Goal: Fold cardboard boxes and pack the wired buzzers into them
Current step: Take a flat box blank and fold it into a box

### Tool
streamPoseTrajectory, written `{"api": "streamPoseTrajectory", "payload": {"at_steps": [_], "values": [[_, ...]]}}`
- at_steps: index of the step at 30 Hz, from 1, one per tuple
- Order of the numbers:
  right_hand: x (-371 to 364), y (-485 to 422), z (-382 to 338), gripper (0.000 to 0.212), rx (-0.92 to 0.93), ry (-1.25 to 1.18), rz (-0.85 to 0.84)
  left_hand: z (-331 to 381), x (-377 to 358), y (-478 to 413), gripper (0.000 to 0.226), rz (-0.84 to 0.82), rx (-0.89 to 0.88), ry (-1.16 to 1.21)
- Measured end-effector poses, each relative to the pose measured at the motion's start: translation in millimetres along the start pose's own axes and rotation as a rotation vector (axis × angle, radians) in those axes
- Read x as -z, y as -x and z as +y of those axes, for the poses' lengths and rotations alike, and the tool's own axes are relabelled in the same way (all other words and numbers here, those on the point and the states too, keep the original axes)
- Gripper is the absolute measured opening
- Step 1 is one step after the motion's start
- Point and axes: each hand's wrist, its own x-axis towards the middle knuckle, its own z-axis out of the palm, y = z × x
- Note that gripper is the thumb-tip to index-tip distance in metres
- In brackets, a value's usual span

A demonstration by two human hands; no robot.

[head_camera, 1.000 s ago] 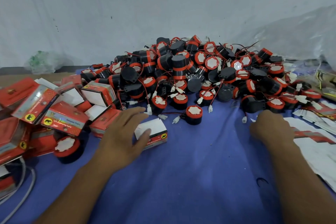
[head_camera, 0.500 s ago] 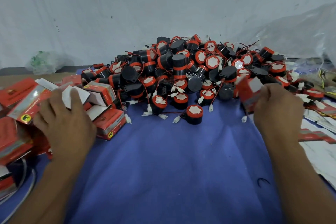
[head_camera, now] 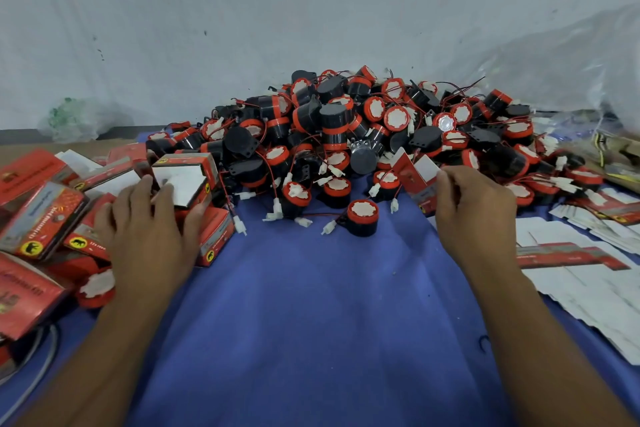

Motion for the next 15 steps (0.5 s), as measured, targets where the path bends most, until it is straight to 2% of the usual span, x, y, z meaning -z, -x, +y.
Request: {"api": "streamPoseTrajectory", "payload": {"at_steps": [5,7,9,11,13,15], "values": [[0,0,-4,0.022,-0.011,-0.046,0.118,17,13,5,0.061,0.014,-0.029,0.118],[0,0,-8,0.024,-0.107,-0.159,0.167,30,22,6,0.057,0.028,-0.081,0.182],[-5,1,-14,0.022,-0.253,-0.371,0.160,46,29,9,0.057,0.015,-0.171,0.320],[-16,4,-22,0.022,-0.429,-0.597,0.055,67,36,18,0.063,-0.088,-0.193,0.530],[-28,11,-30,0.025,-0.583,-0.772,-0.093,90,45,30,0.075,-0.280,-0.116,0.808],[-39,20,-40,0.019,-0.679,-0.858,-0.222,110,50,43,0.086,-0.476,-0.001,1.113]]}}
